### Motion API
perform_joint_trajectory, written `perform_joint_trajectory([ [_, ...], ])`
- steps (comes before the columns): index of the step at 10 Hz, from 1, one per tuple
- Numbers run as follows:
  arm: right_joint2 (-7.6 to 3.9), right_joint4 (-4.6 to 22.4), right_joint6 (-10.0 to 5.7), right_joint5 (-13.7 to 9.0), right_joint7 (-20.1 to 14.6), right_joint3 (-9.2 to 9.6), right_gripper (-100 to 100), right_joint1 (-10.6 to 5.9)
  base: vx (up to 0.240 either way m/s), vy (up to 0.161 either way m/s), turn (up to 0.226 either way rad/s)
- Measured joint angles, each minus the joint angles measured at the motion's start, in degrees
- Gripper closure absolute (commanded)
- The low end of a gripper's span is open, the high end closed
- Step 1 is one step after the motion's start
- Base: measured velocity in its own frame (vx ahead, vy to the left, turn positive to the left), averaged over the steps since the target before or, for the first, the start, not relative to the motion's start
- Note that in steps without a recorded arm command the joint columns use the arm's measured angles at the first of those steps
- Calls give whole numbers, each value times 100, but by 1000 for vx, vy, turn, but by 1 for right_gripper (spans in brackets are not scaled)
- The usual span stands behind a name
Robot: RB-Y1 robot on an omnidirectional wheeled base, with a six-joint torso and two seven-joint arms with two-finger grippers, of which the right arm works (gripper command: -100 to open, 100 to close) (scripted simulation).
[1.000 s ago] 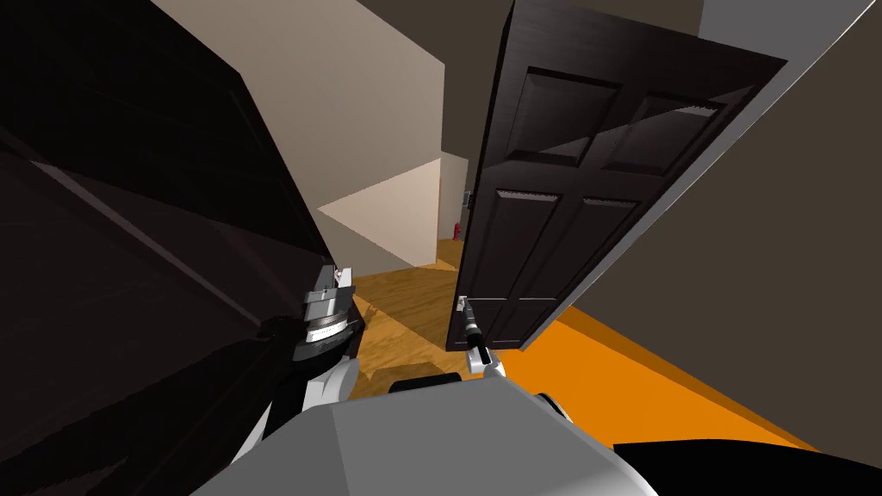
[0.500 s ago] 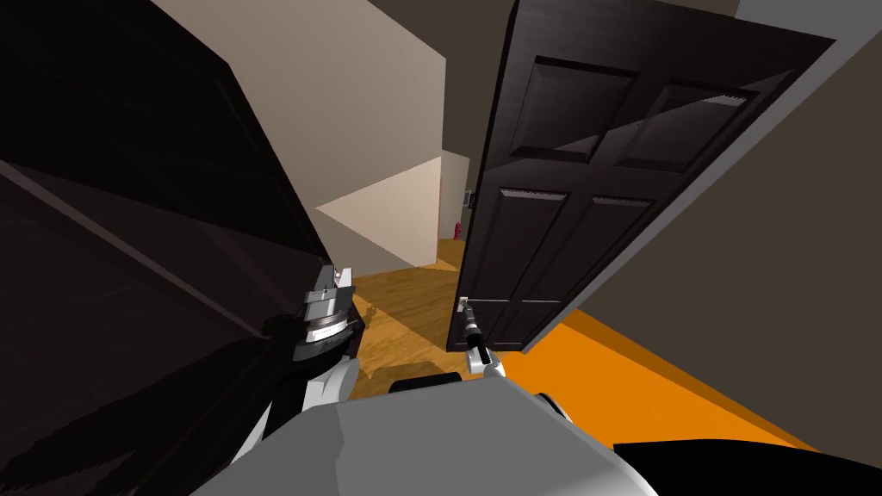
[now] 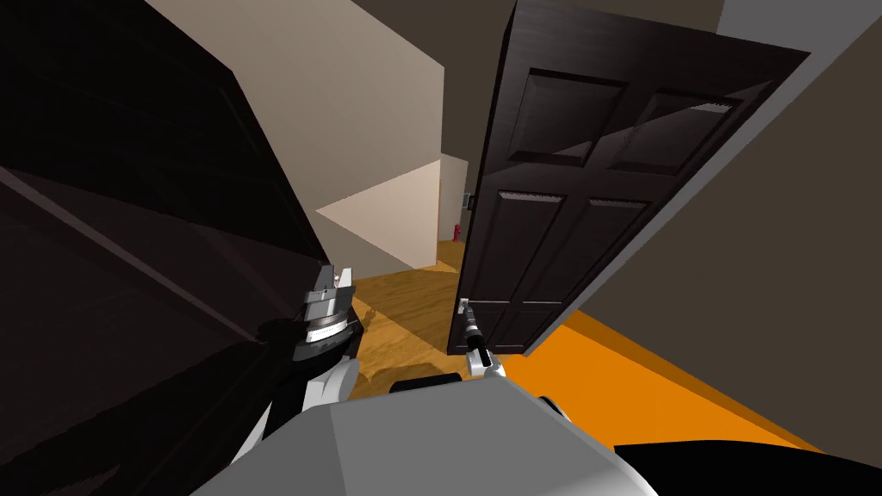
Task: Push the door open
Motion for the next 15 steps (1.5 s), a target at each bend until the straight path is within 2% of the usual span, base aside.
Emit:
perform_joint_trajectory([
  [1,-11,-64,39,-15,9,-25,100,38,177,32,-29],
  [3,-45,172,-74,-70,20,-119,100,-120,202,29,-36],
  [4,-50,209,-113,-95,40,-166,100,-137,213,49,-51],
  [5,-55,-111,26,-104,58,-186,100,35,135,18,-34],
  [6,-67,-141,79,-122,74,-219,100,10,50,-7,9],
  [8,-69,62,-34,-166,105,-298,100,-97,148,57,-53],
  [9,-84,127,-54,-193,111,-342,100,-89,175,56,-55],
  [10,-86,-49,37,-214,123,-381,100,29,177,39,-104],
  [12,-134,399,-152,-306,154,-543,100,-219,180,46,-50],
  [14,-155,170,-64,-330,191,-591,100,-152,97,18,-24],
  [15,-179,361,-132,-370,189,-659,100,-248,151,52,-54],
])
